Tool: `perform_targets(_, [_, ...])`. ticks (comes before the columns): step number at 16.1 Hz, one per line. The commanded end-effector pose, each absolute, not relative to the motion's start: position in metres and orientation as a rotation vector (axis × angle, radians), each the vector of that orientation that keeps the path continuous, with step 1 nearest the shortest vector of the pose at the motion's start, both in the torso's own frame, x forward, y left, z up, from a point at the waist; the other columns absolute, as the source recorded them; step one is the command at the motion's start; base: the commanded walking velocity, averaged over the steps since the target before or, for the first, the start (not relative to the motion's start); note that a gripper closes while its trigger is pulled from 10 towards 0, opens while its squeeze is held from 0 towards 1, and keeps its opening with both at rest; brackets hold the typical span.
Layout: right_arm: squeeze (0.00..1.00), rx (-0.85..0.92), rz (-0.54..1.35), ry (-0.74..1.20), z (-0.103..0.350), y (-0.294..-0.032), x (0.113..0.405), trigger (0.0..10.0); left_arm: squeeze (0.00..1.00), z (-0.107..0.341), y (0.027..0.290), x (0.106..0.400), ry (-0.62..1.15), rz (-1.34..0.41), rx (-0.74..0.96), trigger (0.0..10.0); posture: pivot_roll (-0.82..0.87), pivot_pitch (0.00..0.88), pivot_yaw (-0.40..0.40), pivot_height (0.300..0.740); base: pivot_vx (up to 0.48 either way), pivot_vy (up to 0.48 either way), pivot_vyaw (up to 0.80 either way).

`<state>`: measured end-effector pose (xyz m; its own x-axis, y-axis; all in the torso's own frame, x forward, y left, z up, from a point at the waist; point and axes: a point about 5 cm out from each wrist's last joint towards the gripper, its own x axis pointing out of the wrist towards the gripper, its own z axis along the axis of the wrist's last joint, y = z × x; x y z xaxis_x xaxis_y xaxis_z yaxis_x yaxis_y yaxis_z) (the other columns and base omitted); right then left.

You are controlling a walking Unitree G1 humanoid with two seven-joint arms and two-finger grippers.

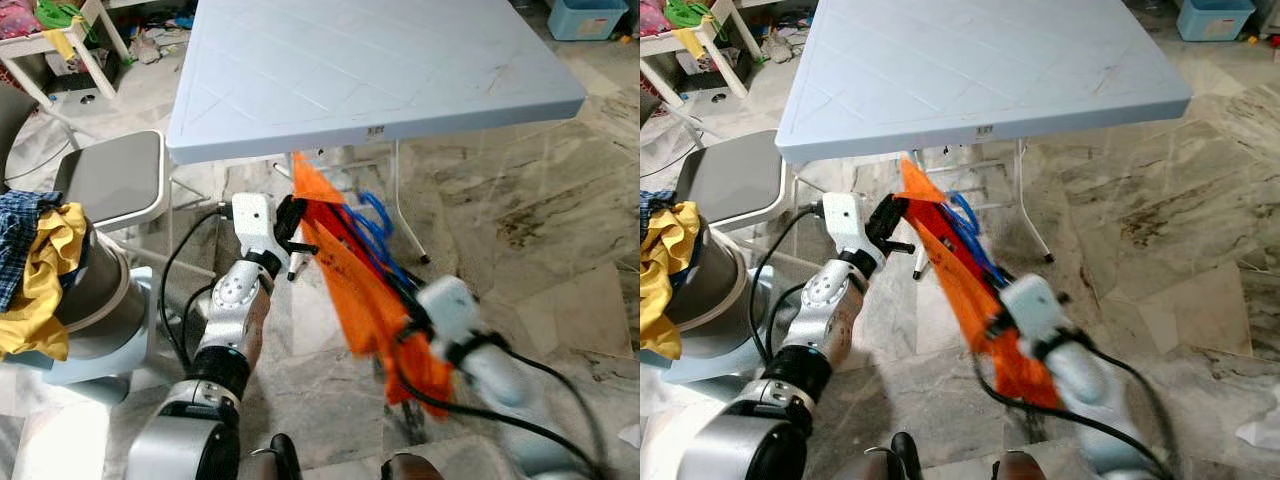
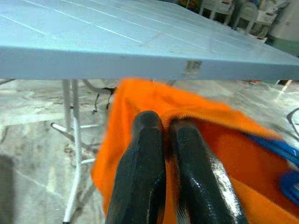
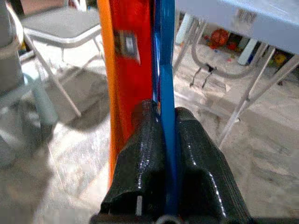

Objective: Hang hanger

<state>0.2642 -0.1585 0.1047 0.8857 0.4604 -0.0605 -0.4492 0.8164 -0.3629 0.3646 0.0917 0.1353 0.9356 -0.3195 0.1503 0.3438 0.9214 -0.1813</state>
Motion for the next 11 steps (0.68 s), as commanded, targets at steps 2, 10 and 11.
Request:
perform_targets(2, [0.00,-0.481,0.521,0.040,0.098,-0.189,0.251,10.0,0.00,0.140,0.109,0.369,-0.142,-0.259,-0.188,0.0,-0.30,0.223,0.124,0.740,0.000,0.000,0.00])
perform_targets(10, [0.00,-0.730,0.592,0.210,0.103,-0.269,0.223,10.0,0.00,0.137,0.113,0.373,-0.116,-0.228,-0.155,0.0,-0.32,0.223,0.131,0.740,0.000,0.000,0.00])
perform_targets(11, [0.00,-0.751,0.594,0.229,0.107,-0.281,0.219,10.0,0.00,0.136,0.114,0.373,-0.113,-0.226,-0.152,0.0,-0.32,0.222,0.131,0.740,0.000,0.000,0.00])
